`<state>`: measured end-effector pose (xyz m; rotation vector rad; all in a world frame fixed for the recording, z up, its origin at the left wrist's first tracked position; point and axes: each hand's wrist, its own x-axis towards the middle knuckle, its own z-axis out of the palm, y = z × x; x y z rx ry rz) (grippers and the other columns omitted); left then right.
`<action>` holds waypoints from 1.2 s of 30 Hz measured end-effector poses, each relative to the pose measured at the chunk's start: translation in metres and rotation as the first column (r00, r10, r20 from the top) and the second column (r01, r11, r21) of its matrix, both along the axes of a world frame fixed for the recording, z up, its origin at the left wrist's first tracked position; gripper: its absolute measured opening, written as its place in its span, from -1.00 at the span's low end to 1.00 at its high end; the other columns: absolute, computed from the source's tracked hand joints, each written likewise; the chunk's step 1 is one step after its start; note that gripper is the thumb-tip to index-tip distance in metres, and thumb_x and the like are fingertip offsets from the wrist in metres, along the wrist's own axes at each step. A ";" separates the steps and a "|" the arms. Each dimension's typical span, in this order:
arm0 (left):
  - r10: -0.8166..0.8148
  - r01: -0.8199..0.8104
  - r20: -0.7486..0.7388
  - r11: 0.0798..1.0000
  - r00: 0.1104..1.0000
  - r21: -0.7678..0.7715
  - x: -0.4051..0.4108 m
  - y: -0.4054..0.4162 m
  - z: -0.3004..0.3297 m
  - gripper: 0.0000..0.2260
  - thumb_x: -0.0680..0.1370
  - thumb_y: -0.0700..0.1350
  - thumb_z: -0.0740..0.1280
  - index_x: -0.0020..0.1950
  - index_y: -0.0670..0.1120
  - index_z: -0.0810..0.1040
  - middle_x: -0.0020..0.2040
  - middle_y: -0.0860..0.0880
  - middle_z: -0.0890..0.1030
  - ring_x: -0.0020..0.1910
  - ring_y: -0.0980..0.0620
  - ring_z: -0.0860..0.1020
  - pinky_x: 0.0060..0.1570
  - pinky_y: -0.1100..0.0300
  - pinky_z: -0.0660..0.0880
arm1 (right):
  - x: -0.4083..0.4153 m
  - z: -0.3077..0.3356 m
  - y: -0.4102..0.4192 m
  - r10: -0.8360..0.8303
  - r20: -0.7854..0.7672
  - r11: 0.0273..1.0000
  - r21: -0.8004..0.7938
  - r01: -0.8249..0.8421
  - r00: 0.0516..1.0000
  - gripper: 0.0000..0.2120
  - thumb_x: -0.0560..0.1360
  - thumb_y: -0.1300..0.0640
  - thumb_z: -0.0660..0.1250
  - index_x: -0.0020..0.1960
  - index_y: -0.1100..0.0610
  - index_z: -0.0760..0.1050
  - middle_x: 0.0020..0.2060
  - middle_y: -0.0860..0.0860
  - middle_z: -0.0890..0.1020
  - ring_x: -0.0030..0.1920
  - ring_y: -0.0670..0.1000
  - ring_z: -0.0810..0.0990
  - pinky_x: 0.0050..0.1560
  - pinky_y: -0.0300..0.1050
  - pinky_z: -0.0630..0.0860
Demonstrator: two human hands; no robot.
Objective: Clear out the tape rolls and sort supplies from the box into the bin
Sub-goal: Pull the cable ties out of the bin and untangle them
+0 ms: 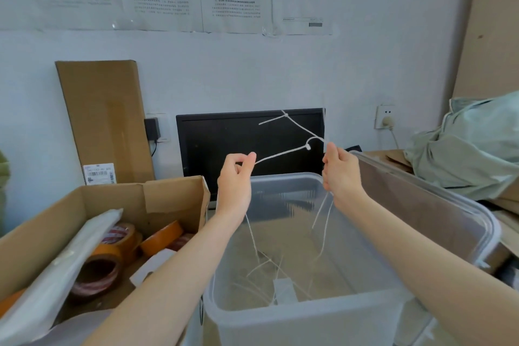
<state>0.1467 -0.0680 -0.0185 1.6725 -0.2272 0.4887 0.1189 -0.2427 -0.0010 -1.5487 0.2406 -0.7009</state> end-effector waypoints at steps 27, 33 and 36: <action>-0.185 0.240 -0.245 0.947 0.952 0.216 -0.003 -0.010 -0.003 -0.77 0.49 -0.01 0.42 0.00 -0.08 0.45 -0.18 -0.03 0.64 -0.29 0.14 0.50 -0.36 0.30 0.38 | -0.011 -0.011 0.007 0.460 -0.060 0.805 -0.393 -0.445 0.886 -0.92 0.46 0.18 0.44 -0.08 0.17 0.67 -0.50 -0.05 0.49 -0.50 -0.02 0.23 -0.53 -0.22 0.21; -0.280 0.336 -0.307 0.930 0.909 0.148 -0.005 -0.008 -0.004 -0.86 0.59 -0.07 0.29 0.08 -0.10 0.46 -0.22 0.01 0.62 -0.38 0.12 0.41 -0.41 0.32 0.35 | -0.009 -0.008 0.003 0.426 -0.055 0.876 -0.223 -0.427 0.903 -0.77 0.57 0.15 0.30 -0.25 0.15 0.43 -0.52 -0.09 0.31 -0.50 -0.11 0.21 -0.50 -0.28 0.22; -0.253 0.328 -0.338 0.926 0.907 0.186 -0.002 -0.008 -0.007 -0.87 0.63 -0.04 0.20 0.09 -0.04 0.49 -0.11 0.02 0.64 -0.20 0.13 0.57 -0.21 0.30 0.48 | -0.005 -0.009 0.000 0.374 -0.075 0.922 -0.076 -0.379 0.924 -0.69 0.63 0.08 0.19 -0.28 0.12 0.31 -0.46 -0.02 0.25 -0.48 -0.09 0.17 -0.52 -0.28 0.20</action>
